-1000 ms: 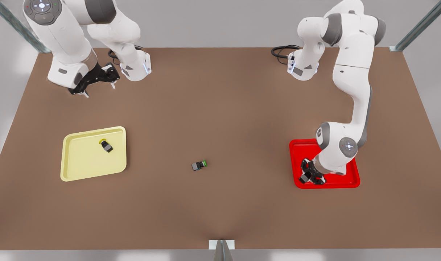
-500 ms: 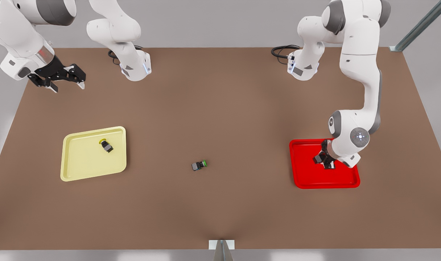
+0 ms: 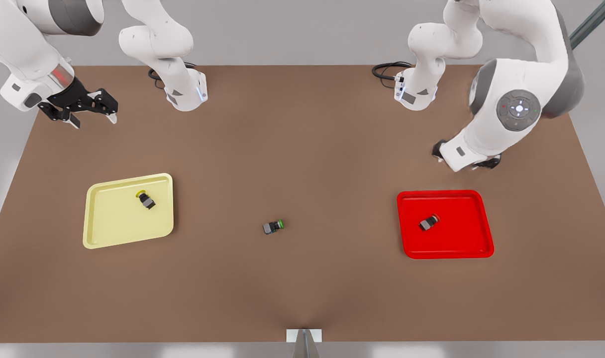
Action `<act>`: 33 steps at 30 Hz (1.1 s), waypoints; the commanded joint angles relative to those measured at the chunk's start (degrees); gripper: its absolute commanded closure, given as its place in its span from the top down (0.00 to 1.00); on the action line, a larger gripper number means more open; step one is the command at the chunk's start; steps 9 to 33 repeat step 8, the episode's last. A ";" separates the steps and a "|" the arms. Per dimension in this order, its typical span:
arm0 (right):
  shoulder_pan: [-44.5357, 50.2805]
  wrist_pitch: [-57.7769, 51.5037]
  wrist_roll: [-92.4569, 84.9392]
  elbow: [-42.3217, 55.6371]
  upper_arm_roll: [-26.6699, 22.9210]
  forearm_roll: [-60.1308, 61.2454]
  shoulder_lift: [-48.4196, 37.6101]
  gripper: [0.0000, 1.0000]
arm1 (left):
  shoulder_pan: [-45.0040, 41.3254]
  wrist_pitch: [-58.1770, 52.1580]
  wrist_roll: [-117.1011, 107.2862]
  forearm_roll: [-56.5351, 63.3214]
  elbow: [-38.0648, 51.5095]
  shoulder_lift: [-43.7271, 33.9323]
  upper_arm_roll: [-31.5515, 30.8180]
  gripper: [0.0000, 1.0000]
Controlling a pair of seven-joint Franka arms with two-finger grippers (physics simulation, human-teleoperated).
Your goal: Place the switches on the corresponding trays according to their colors
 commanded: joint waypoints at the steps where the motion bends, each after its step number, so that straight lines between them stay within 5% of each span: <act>1: 0.00 0.01 -0.10 0.00 0.00 0.00 0.00 1.00 | -0.23 -0.50 -0.01 -2.66 1.49 1.13 -0.26 1.00; 33: 0.00 -0.17 -2.57 -0.09 -1.41 1.32 -0.09 1.00 | -0.23 1.96 -6.25 -2.13 2.37 2.81 -0.52 1.00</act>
